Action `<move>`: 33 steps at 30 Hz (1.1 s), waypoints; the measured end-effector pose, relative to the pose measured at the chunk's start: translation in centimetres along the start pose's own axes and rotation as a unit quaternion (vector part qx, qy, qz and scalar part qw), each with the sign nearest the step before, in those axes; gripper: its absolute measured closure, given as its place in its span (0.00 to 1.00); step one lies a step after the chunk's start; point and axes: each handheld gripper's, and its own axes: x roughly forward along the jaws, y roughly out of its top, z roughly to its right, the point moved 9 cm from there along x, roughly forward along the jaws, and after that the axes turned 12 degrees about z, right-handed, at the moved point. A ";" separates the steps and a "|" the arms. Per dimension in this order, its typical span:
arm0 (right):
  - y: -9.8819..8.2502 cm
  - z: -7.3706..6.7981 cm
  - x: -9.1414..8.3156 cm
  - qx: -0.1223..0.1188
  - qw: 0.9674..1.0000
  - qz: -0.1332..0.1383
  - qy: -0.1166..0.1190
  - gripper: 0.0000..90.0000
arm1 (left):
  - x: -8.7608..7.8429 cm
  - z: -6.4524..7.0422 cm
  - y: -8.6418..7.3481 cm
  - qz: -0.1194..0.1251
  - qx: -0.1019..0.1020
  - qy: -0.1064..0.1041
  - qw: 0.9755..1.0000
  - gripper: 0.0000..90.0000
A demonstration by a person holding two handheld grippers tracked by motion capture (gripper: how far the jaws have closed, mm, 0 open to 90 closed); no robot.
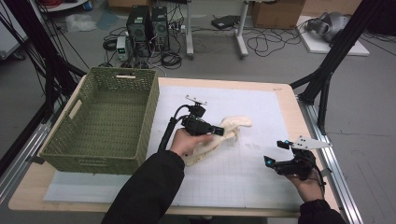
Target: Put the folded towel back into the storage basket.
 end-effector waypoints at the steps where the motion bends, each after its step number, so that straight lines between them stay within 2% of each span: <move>1: 0.0 0.0 0.0 -0.003 1.000 0.000 0.000 0.13 | -0.1 0.0 0.2 0.005 -0.002 0.003 1.000 0.92; 6: 0.1 -0.1 0.1 -0.004 1.000 0.001 0.001 0.13 | -1.0 0.0 1.1 0.036 -0.024 0.004 0.999 0.92; 10: 0.1 -0.1 0.1 -0.005 1.000 0.001 0.003 0.13 | -1.7 -0.4 1.8 0.054 -0.025 0.020 0.998 0.92; 12: 0.0 -0.2 0.2 -0.005 1.000 -0.001 0.004 0.13 | -2.0 -0.3 1.9 0.059 -0.030 0.020 0.998 0.92; 14: 0.0 -0.2 0.3 -0.006 1.000 -0.001 0.005 0.13 | -2.2 -0.4 2.1 0.060 -0.023 0.027 0.998 0.92; 16: 0.0 -0.2 0.4 -0.007 1.000 -0.002 0.006 0.13 | -2.3 -0.2 2.1 0.059 -0.027 0.021 0.998 0.92; 17: 0.0 -0.2 0.4 -0.007 1.000 -0.002 0.006 0.13 | -2.5 -0.3 2.1 0.057 -0.020 0.026 0.998 0.92; 22: 0.0 -0.2 0.5 -0.009 1.000 -0.002 0.007 0.13 | -3.2 0.0 2.5 0.063 -0.025 0.025 0.997 0.92; 25: 0.0 -0.3 0.7 -0.009 1.000 -0.002 0.008 0.13 | -3.7 0.1 2.8 0.061 -0.020 0.035 0.997 0.92; 29: 0.1 -0.3 0.8 -0.013 1.000 -0.003 0.010 0.13 | -4.7 0.5 3.5 0.074 -0.019 0.036 0.996 0.92; 33: 0.1 -0.3 1.0 -0.013 1.000 -0.004 0.011 0.13 | -5.7 0.9 4.1 0.080 -0.012 0.046 0.996 0.92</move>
